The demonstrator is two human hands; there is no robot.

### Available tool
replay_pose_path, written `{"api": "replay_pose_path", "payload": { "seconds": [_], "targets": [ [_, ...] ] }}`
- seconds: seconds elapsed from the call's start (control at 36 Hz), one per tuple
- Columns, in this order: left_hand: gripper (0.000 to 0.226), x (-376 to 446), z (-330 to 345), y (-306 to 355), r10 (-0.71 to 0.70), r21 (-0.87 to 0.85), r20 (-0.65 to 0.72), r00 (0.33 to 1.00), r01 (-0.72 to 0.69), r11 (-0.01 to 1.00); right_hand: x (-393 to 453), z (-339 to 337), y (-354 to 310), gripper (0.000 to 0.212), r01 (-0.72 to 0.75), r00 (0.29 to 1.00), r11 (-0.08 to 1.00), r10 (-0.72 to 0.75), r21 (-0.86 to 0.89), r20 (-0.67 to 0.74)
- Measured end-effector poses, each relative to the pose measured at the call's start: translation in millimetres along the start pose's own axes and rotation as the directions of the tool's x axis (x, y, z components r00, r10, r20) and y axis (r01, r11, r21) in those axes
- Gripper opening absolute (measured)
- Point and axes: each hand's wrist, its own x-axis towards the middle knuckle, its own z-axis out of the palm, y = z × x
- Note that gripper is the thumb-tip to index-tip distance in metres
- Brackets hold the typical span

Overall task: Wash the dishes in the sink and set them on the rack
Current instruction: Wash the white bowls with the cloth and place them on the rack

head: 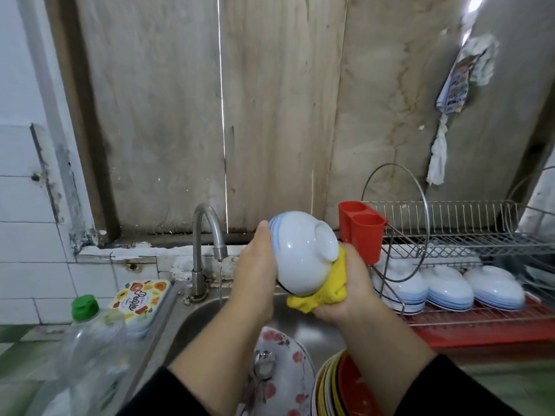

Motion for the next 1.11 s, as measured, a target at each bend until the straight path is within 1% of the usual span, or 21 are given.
{"api": "replay_pose_path", "payload": {
  "seconds": [0.03,0.06,0.08,0.14,0.19,0.25,0.28,0.31,0.36,0.42,0.44,0.5,0.53,0.56,0.61,0.67,0.78,0.83,0.92,0.97,1.11],
  "targets": [
    [0.040,4,-4,7,-0.100,-0.055,0.087,0.991,0.105,0.993,1,-1,-10,0.032,0.045,0.999,0.999,-0.046,-0.012,-0.017],
    [0.039,8,-6,13,-0.148,-0.090,0.150,0.978,0.163,0.983,1,0,-17,0.033,0.099,0.994,0.994,-0.101,-0.048,-0.042],
    [0.037,12,-7,16,-0.143,-0.094,0.158,0.977,0.159,0.983,0,2,-23,0.035,0.142,0.988,0.987,-0.146,-0.078,-0.058],
    [0.035,14,-3,15,-0.070,-0.104,0.025,0.997,0.072,0.992,1,5,-21,0.036,0.119,0.990,0.990,-0.124,-0.072,-0.064],
    [0.038,8,3,7,0.033,-0.096,-0.099,0.995,-0.042,0.994,3,4,-6,0.037,0.075,0.996,0.997,-0.075,-0.003,-0.051],
    [0.036,-3,7,-5,0.164,-0.021,-0.150,0.975,-0.169,0.985,0,4,11,0.035,0.034,0.999,0.994,-0.033,0.105,-0.008],
    [0.035,-6,6,-11,0.189,0.007,-0.126,0.974,-0.190,0.982,-4,4,15,0.038,-0.027,0.999,0.988,0.021,0.153,0.039],
    [0.035,-7,3,-14,0.172,-0.021,-0.063,0.983,-0.174,0.985,-8,6,15,0.041,-0.065,0.996,0.989,0.057,0.131,0.065],
    [0.034,-3,-7,-10,0.045,-0.106,0.126,0.991,-0.032,0.994,-2,-3,4,0.042,-0.063,0.995,0.997,0.059,0.051,0.080],
    [0.036,3,-16,-1,-0.046,-0.088,0.280,0.959,0.073,0.993,5,-9,-10,0.040,-0.024,1.000,1.000,0.025,-0.015,0.015],
    [0.036,4,-18,2,-0.050,-0.051,0.300,0.953,0.068,0.996,8,-9,-15,0.039,-0.018,1.000,1.000,0.018,-0.024,-0.013],
    [0.034,2,-16,1,-0.004,-0.028,0.268,0.963,0.012,1.000,11,-10,-15,0.045,-0.013,0.999,1.000,0.013,-0.003,-0.039],
    [0.031,-1,-14,-2,0.047,-0.002,0.238,0.970,-0.048,0.999,9,-8,-11,0.045,-0.026,0.999,1.000,0.026,0.004,-0.035],
    [0.028,-4,-12,-6,0.115,0.075,0.220,0.969,-0.134,0.988,6,-5,-5,0.043,-0.046,0.999,0.999,0.047,0.018,-0.021],
    [0.018,-12,-10,-17,0.264,0.329,0.244,0.933,-0.336,0.883,1,-1,8,0.041,-0.086,0.996,0.985,0.087,0.150,-0.002],
    [0.015,-16,-11,-29,0.320,0.459,0.334,0.887,-0.450,0.766,-1,-1,15,0.041,-0.043,0.997,0.963,0.060,0.267,-0.056],
    [0.046,-6,-16,-45,0.324,0.624,0.500,0.803,-0.594,0.507,-1,1,14,0.045,-0.004,0.979,0.962,0.060,0.273,-0.196],
    [0.043,-1,-19,-44,0.294,0.704,0.530,0.795,-0.606,0.371,-1,1,7,0.049,-0.060,0.979,0.972,0.101,0.226,-0.177],
    [0.027,-1,-19,-35,0.277,0.763,0.563,0.779,-0.619,0.188,-7,3,-3,0.055,-0.103,0.985,0.984,0.122,0.148,-0.124],
    [0.019,0,-20,-30,0.254,0.775,0.583,0.771,-0.622,0.109,-15,4,-9,0.065,-0.073,0.993,0.991,0.082,0.112,-0.082],
    [0.015,-5,-16,-14,0.185,0.766,0.642,0.744,-0.634,-0.105,-28,-1,-14,0.087,-0.030,0.999,0.999,0.030,0.015,0.038]
  ]
}}
